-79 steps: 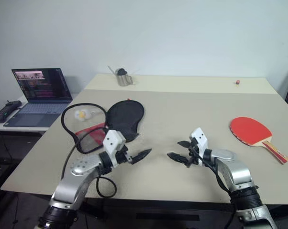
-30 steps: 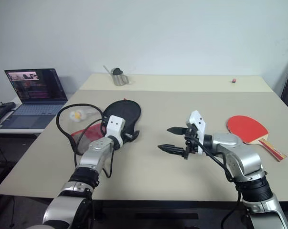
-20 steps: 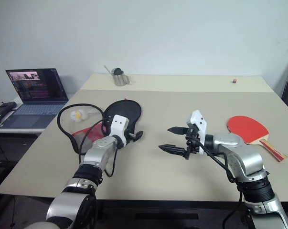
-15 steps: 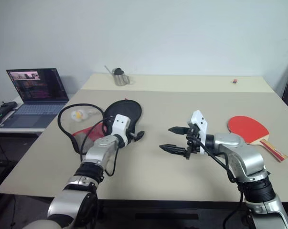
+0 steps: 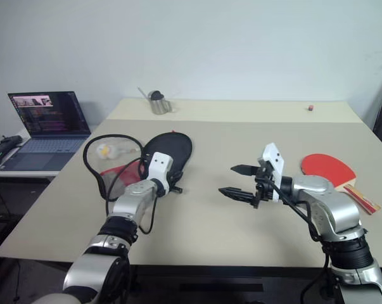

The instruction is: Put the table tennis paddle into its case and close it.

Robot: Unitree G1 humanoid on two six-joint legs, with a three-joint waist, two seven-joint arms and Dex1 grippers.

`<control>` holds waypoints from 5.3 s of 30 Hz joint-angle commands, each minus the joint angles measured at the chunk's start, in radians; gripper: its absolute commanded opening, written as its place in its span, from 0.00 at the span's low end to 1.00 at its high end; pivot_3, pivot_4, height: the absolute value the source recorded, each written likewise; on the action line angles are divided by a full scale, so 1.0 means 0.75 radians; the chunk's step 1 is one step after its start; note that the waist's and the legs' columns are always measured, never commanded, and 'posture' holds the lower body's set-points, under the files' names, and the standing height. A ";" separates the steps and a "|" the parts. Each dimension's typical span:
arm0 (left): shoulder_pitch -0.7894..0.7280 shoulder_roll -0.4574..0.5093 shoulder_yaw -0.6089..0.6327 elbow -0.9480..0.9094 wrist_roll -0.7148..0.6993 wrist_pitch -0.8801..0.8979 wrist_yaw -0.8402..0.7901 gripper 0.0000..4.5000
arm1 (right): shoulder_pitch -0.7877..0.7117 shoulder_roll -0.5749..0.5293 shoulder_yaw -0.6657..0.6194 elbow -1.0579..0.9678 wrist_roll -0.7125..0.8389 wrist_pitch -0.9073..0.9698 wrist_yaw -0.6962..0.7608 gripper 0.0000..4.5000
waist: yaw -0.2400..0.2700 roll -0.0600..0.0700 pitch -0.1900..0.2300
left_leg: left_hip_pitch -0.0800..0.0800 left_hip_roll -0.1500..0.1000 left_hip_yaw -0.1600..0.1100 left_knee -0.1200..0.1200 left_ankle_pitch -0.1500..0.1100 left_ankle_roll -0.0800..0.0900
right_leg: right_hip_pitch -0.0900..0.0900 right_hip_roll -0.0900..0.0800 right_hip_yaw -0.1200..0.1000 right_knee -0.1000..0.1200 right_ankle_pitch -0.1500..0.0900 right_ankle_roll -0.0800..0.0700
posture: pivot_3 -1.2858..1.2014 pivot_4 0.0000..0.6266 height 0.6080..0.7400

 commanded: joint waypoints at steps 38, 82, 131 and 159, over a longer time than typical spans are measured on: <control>-0.329 -0.649 -0.287 0.368 0.113 -0.219 -0.084 0.01 | 0.360 -0.330 -0.423 -0.304 0.165 0.142 -0.141 1.00 | 0.069 -0.002 0.000 | -0.013 -0.005 0.005 0.019 -0.003 0.006 | 0.002 -0.005 -0.006 -0.003 0.004 0.008 | 0.52 0.24 1.00; 0.277 0.446 0.226 -0.828 -0.644 0.329 -0.828 0.87 | -0.222 0.396 -0.036 0.497 -0.206 0.223 -0.857 1.00 | -0.004 0.000 0.000 | -0.009 -0.001 0.000 0.018 -0.003 0.005 | -0.002 0.000 0.003 0.002 0.006 0.004 | 0.52 0.24 1.00; 0.321 0.426 0.040 -1.030 -0.626 0.323 -0.820 0.88 | -0.214 0.332 -0.179 0.470 -0.250 0.459 -0.765 0.01 | -0.024 0.001 0.000 | -0.010 0.002 0.027 0.017 -0.004 0.007 | -0.025 0.005 0.034 0.021 0.006 0.004 | 0.52 0.24 1.00; 0.251 0.382 -0.030 -0.977 -0.609 0.295 -0.870 0.88 | -0.138 0.209 -0.255 0.390 -0.197 0.578 -0.758 0.01 | -0.014 0.000 0.000 | -0.010 0.003 0.028 0.017 -0.005 0.010 | -0.025 0.005 0.034 0.020 0.006 0.004 | 0.52 0.24 1.00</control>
